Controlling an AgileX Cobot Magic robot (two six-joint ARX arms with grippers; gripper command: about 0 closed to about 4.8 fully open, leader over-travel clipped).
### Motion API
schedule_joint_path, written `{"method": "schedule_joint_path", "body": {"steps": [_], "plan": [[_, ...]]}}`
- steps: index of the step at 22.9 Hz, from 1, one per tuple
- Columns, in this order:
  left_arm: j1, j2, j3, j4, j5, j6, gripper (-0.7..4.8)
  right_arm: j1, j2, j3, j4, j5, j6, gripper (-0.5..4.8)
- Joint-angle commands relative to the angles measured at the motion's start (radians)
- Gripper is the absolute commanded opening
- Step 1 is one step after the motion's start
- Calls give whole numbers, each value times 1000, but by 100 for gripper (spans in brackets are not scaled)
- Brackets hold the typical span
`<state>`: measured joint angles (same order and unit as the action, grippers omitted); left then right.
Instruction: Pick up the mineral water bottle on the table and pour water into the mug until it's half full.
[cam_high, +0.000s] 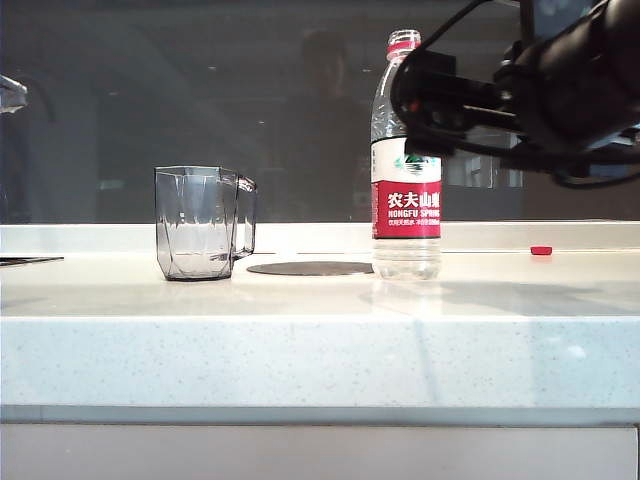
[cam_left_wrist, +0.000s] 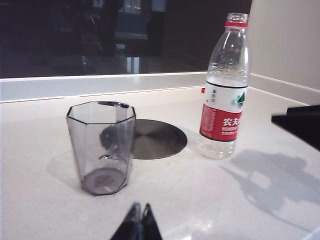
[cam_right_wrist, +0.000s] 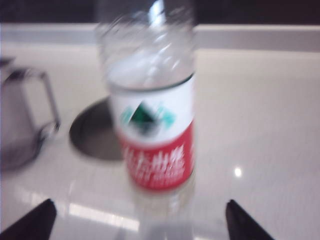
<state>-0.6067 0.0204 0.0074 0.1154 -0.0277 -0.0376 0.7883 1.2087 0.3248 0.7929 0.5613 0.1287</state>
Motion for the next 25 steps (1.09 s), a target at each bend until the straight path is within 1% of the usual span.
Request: {"method": "schedule_joint_path", "body": {"steps": [1,2,4,5,7,11,15,25], "plan": [[1,0,3,12,8,4,-4,-32,159,4,309,1,-6,479],[1,0,3,12,8,4,-4,-57,227,5,388,-30,-6,479],[2,0,3,12,3,4,-4,-76,308,16,453,-102,-6,479],[2,0,3,12,7,4,-4,-85,349,30,479,-119,-6,479],[2,0,3,12,5,4,-4,-85,387,50,505,-116,-16,479],[2,0,3,12,8,4,-4,-94,457,120,506,-111,-77,479],[2,0,3,13,5,4,-4,-118,496,168,502,-114,-77,479],[1,0,3,13,5,4,-4,-169,532,215,485,-123,-77,479]]}}
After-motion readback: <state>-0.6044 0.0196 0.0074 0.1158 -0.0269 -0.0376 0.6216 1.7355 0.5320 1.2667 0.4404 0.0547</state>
